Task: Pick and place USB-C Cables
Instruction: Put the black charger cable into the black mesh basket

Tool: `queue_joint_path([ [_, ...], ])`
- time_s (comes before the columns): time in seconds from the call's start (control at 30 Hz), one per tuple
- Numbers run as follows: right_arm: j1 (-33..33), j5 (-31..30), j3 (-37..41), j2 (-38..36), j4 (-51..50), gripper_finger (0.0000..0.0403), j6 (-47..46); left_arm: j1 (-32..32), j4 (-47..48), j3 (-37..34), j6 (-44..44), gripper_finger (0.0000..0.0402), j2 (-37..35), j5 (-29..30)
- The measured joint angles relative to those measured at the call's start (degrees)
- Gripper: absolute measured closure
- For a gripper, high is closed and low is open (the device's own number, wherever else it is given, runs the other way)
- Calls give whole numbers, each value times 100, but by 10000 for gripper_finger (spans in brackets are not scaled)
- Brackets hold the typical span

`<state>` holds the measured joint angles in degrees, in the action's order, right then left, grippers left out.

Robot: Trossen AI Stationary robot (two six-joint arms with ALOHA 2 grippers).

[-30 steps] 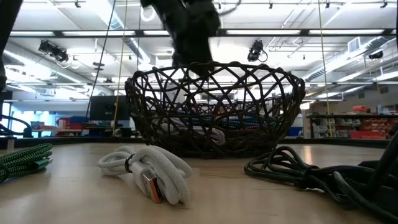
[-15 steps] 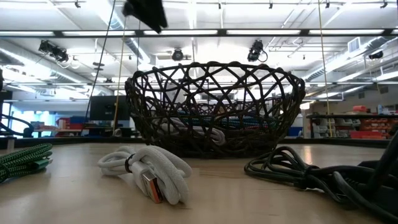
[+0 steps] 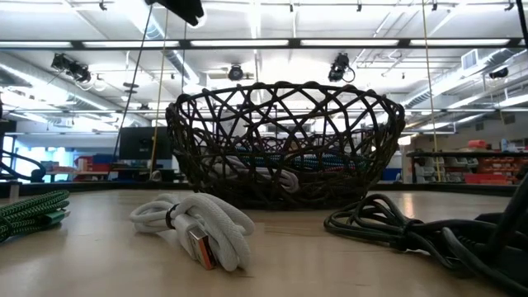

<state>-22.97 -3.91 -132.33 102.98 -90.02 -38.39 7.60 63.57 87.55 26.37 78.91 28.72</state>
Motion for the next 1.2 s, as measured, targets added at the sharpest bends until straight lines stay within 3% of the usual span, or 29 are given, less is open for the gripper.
queue_joint_path([
  [0.57, -1577, -1265, 2, 1509, 2, 268, -3496, 622, 162, 0, 175, 230, 4, -1],
  [0.77, -1804, -958, 2, 2278, 60, 268, -4696, 939, 87, -2, 444, 230, 4, -22],
  [0.9, -1839, -496, 2, 2688, 631, 268, -4889, 1101, 8, -2, 529, 230, 4, -40],
  [1.03, -1832, -572, 2, 2922, 1409, 268, -4740, 1279, 3, -2, 729, 230, 4, -43],
  [1.2, -1793, -828, 8, 3067, 1152, 268, -5203, 1432, 8, -2, 747, 230, 7, -45],
])
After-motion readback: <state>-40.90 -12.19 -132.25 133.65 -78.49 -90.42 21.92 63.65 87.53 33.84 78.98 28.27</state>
